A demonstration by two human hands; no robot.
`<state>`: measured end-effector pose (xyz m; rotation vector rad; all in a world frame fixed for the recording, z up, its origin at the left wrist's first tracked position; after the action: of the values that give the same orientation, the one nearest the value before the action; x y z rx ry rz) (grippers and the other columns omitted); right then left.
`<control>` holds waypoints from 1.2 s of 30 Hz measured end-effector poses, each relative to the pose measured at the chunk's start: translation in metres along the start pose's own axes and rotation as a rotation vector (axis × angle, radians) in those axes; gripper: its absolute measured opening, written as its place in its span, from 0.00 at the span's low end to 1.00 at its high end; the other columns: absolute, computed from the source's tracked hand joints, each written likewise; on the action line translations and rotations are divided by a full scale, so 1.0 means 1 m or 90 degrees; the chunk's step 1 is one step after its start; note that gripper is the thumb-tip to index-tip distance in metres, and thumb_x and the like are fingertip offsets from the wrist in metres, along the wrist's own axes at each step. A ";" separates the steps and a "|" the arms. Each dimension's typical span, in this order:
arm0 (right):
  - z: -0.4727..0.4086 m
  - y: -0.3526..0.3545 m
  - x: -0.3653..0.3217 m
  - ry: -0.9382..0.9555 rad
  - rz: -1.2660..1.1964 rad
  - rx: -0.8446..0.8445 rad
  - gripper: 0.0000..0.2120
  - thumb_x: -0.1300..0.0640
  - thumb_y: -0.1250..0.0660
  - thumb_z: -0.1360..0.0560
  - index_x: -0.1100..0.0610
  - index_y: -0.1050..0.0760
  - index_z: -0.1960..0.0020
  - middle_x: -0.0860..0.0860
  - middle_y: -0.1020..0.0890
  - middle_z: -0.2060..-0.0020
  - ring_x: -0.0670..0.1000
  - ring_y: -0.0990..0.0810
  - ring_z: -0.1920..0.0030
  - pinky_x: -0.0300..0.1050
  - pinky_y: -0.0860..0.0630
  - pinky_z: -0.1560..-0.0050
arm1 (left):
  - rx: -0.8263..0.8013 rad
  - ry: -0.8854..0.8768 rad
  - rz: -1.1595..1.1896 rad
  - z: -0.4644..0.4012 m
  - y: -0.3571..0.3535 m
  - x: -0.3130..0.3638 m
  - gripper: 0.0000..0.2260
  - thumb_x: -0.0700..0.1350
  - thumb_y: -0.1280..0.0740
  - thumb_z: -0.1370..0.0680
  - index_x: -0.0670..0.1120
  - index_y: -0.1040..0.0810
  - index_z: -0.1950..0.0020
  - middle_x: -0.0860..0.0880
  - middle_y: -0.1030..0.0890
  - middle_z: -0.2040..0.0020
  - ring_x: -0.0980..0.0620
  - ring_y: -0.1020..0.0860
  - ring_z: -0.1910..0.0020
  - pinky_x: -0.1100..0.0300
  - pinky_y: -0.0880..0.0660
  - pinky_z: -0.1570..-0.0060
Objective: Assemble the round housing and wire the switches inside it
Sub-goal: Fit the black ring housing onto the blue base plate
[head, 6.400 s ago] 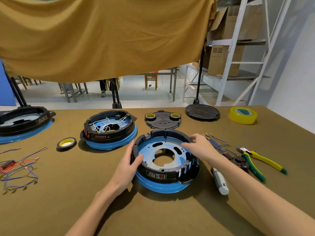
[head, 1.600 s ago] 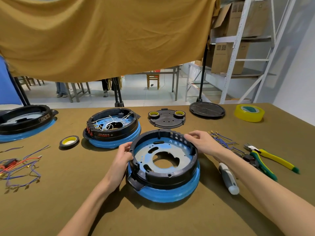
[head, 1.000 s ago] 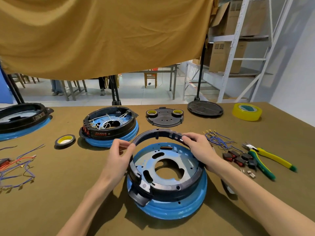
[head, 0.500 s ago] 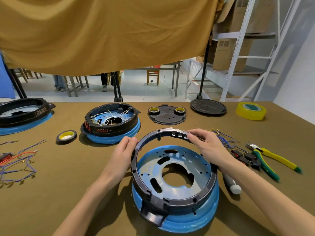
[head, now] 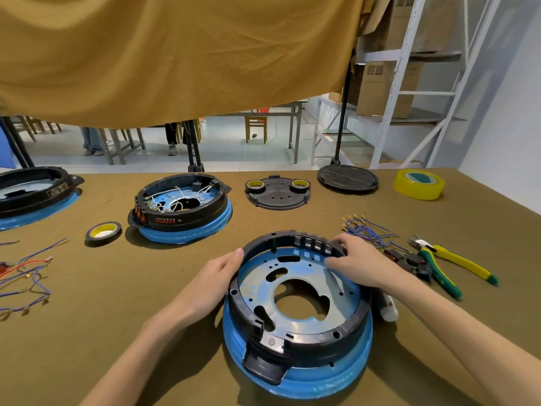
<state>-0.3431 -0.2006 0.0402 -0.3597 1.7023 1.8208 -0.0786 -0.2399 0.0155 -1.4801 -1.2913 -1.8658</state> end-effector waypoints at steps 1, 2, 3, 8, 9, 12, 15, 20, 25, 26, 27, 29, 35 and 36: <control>0.001 -0.004 0.002 -0.005 0.006 -0.005 0.17 0.56 0.31 0.21 0.50 0.30 0.34 0.44 0.22 0.51 0.44 0.22 0.55 0.36 0.31 0.65 | -0.009 -0.001 0.004 0.000 -0.001 -0.001 0.19 0.65 0.46 0.17 0.59 0.20 0.39 0.65 0.16 0.45 0.68 0.19 0.44 0.69 0.27 0.44; 0.001 -0.006 0.003 -0.004 0.001 0.003 0.19 0.60 0.32 0.21 0.50 0.30 0.32 0.45 0.22 0.49 0.46 0.21 0.52 0.37 0.30 0.63 | -0.017 -0.001 0.019 0.000 -0.003 -0.002 0.17 0.64 0.42 0.17 0.58 0.20 0.38 0.62 0.15 0.45 0.64 0.18 0.44 0.65 0.25 0.43; 0.001 -0.008 0.003 -0.002 -0.006 0.019 0.21 0.62 0.32 0.22 0.51 0.29 0.31 0.47 0.22 0.46 0.48 0.22 0.49 0.37 0.29 0.60 | -0.019 -0.003 0.043 -0.002 -0.004 -0.004 0.17 0.63 0.38 0.18 0.57 0.21 0.36 0.57 0.15 0.43 0.59 0.17 0.44 0.59 0.23 0.42; -0.019 -0.005 -0.020 -0.040 -0.153 0.036 0.12 0.65 0.37 0.19 0.55 0.21 0.38 0.54 0.18 0.50 0.51 0.20 0.50 0.44 0.24 0.56 | 0.092 -0.002 0.133 -0.011 0.008 -0.004 0.12 0.51 0.34 0.17 0.51 0.20 0.35 0.47 0.14 0.44 0.45 0.16 0.44 0.42 0.23 0.37; -0.024 -0.005 -0.027 -0.039 -0.185 0.030 0.11 0.65 0.38 0.18 0.56 0.20 0.40 0.55 0.18 0.50 0.52 0.20 0.51 0.45 0.23 0.55 | 0.121 -0.004 0.153 -0.012 0.013 -0.003 0.11 0.47 0.35 0.16 0.51 0.20 0.35 0.47 0.14 0.44 0.45 0.16 0.43 0.42 0.22 0.38; -0.033 0.007 -0.048 0.020 -0.216 0.062 0.12 0.68 0.37 0.20 0.59 0.18 0.44 0.56 0.20 0.56 0.52 0.26 0.60 0.46 0.30 0.61 | 0.218 -0.044 0.146 -0.009 0.027 0.007 0.12 0.46 0.38 0.17 0.60 0.18 0.42 0.63 0.15 0.49 0.63 0.18 0.47 0.64 0.23 0.48; -0.034 0.022 -0.048 0.036 -0.177 0.100 0.12 0.70 0.38 0.22 0.62 0.18 0.46 0.56 0.25 0.62 0.53 0.31 0.62 0.47 0.36 0.60 | 0.239 -0.047 0.086 -0.003 0.031 0.015 0.16 0.51 0.41 0.23 0.71 0.18 0.55 0.71 0.18 0.56 0.74 0.22 0.55 0.78 0.28 0.60; -0.032 0.012 -0.029 0.002 -0.155 0.072 0.14 0.70 0.39 0.21 0.60 0.18 0.44 0.56 0.24 0.60 0.51 0.28 0.60 0.48 0.32 0.59 | 0.192 -0.051 0.037 -0.009 0.022 0.008 0.11 0.45 0.40 0.16 0.55 0.18 0.46 0.52 0.15 0.55 0.53 0.16 0.55 0.54 0.22 0.56; -0.042 -0.005 -0.026 -0.041 -0.189 -0.003 0.12 0.67 0.37 0.19 0.55 0.19 0.45 0.59 0.17 0.50 0.53 0.21 0.54 0.45 0.24 0.57 | 0.199 -0.020 0.018 -0.012 0.020 -0.003 0.12 0.43 0.40 0.15 0.58 0.20 0.44 0.55 0.14 0.52 0.55 0.16 0.53 0.51 0.20 0.51; -0.044 -0.007 -0.026 -0.047 -0.191 -0.014 0.12 0.66 0.37 0.19 0.53 0.19 0.45 0.58 0.17 0.50 0.53 0.20 0.53 0.44 0.23 0.59 | 0.202 -0.020 0.017 -0.012 0.020 -0.004 0.13 0.43 0.40 0.15 0.59 0.20 0.43 0.57 0.15 0.52 0.57 0.17 0.53 0.54 0.20 0.52; -0.046 -0.007 -0.027 -0.048 -0.189 -0.021 0.12 0.66 0.37 0.19 0.53 0.19 0.44 0.58 0.17 0.50 0.53 0.20 0.52 0.44 0.23 0.60 | 0.205 -0.020 0.015 -0.012 0.020 -0.005 0.13 0.42 0.40 0.16 0.59 0.21 0.43 0.58 0.15 0.52 0.58 0.17 0.53 0.57 0.22 0.53; -0.051 -0.008 -0.030 -0.041 -0.178 -0.033 0.12 0.66 0.38 0.19 0.54 0.19 0.42 0.58 0.17 0.49 0.55 0.20 0.50 0.46 0.22 0.56 | 0.211 -0.017 0.016 -0.012 0.019 -0.007 0.13 0.42 0.40 0.16 0.58 0.21 0.41 0.59 0.15 0.52 0.59 0.17 0.53 0.59 0.24 0.55; -0.057 -0.011 -0.030 -0.030 -0.158 -0.041 0.13 0.65 0.40 0.19 0.52 0.20 0.48 0.59 0.16 0.50 0.55 0.19 0.53 0.50 0.22 0.53 | 0.228 -0.011 0.024 -0.014 0.020 -0.010 0.12 0.42 0.40 0.16 0.55 0.21 0.39 0.58 0.15 0.53 0.59 0.18 0.54 0.61 0.26 0.57; -0.058 -0.011 -0.029 -0.025 -0.157 -0.038 0.13 0.65 0.40 0.19 0.52 0.20 0.48 0.59 0.16 0.51 0.54 0.19 0.54 0.50 0.22 0.53 | 0.229 -0.011 0.029 -0.014 0.020 -0.011 0.12 0.42 0.40 0.16 0.55 0.21 0.38 0.59 0.15 0.53 0.60 0.18 0.54 0.62 0.26 0.56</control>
<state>-0.3256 -0.2640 0.0404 -0.5306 1.5070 1.6887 -0.0668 -0.2633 0.0134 -1.3235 -1.4956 -1.4966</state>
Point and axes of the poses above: each hand's wrist, its own z-axis away from the middle knuckle, its own y-axis out of the back of the hand, x = y × z, the point moved 7 cm from there along -z, towards the middle knuckle
